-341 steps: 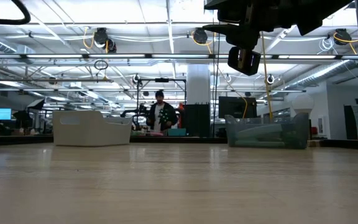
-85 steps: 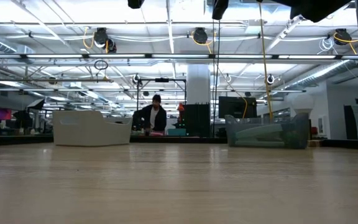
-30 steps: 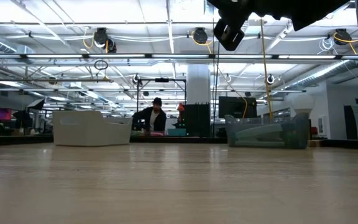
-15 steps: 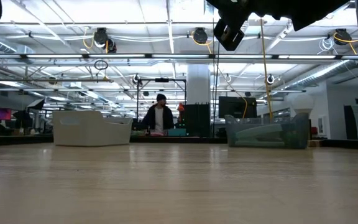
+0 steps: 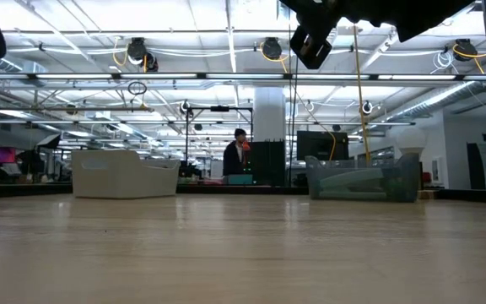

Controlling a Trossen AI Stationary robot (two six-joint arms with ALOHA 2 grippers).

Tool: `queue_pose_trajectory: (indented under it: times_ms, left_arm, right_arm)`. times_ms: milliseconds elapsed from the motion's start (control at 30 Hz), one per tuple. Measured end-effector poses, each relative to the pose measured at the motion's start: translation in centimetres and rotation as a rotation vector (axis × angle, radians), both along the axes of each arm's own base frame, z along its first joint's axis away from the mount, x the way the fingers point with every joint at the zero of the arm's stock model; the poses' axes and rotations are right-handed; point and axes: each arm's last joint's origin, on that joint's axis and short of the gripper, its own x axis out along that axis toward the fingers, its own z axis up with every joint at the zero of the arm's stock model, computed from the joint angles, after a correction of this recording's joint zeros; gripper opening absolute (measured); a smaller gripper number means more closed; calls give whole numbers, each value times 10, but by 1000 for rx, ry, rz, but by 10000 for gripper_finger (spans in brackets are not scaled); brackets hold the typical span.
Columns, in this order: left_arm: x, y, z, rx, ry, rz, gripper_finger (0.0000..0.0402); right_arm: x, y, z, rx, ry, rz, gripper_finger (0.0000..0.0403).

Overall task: Pick and place Stapler, Stapler remover, tape
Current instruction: Put the violet staple remover into the white bin

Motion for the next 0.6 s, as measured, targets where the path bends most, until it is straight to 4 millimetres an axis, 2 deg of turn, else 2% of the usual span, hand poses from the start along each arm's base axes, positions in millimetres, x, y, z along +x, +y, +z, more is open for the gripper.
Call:
queue_pose_trajectory:
  times_ms: [600]
  left_arm:
    - [-2, -7, -16, 34, 78, -23, 1]
  right_arm:
    - [0, 0, 0, 13, 7, -2, 171]
